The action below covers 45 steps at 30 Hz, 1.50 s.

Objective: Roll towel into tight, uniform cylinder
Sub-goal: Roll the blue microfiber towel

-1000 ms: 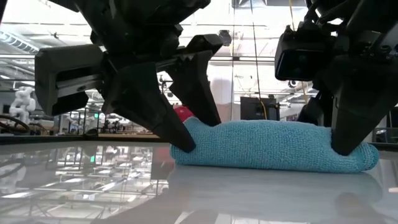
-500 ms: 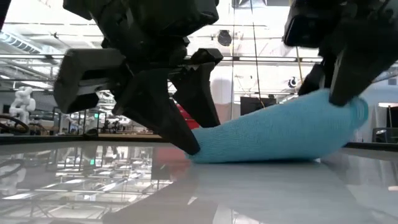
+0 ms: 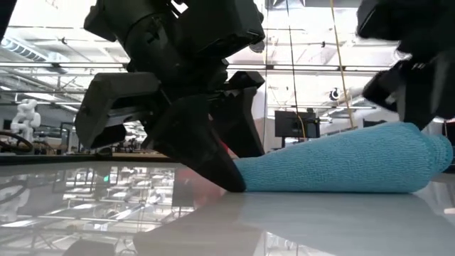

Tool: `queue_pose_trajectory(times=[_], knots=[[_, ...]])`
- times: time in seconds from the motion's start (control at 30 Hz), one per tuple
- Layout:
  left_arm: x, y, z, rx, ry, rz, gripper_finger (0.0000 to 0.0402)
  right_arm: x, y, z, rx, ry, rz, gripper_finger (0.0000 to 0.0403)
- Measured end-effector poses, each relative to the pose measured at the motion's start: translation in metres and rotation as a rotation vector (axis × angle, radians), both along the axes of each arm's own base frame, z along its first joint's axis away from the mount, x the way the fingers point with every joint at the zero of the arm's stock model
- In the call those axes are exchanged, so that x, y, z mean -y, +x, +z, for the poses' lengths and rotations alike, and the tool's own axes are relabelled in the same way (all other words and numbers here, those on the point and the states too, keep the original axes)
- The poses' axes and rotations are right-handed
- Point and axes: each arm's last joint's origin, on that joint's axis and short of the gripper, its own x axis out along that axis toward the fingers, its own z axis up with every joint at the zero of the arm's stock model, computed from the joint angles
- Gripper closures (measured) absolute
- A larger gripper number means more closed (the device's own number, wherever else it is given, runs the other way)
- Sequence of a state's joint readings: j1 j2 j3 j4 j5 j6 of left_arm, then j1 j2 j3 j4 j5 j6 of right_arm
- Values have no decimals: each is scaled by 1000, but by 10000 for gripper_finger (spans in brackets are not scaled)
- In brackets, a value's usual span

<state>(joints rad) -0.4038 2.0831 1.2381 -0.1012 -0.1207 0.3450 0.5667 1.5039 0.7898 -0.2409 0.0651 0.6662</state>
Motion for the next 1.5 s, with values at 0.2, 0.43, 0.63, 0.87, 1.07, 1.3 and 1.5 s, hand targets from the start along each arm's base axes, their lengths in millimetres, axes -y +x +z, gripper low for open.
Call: queue_pose_trajectory(times=[0.2,0.43,0.63,0.87,1.07,1.3,1.5], knots=[[-7,3,-1,-22,-53,13,199,-26,-12,8,164,-183,91,255],[-18,8,-1,-42,-137,34,199,-52,-18,0,335,-411,246,236],[-22,10,-1,-46,-173,42,199,-57,-12,-27,307,-527,264,169],[-24,10,-1,-61,-205,49,199,-60,-6,-40,313,-672,274,142],[-28,11,-1,-75,-240,42,199,-54,-7,-57,213,-699,238,161],[-36,14,0,-106,-321,30,199,-52,-9,-67,160,-686,154,199],[-45,16,0,-144,-405,25,199,-48,-9,-69,137,-646,63,257]])
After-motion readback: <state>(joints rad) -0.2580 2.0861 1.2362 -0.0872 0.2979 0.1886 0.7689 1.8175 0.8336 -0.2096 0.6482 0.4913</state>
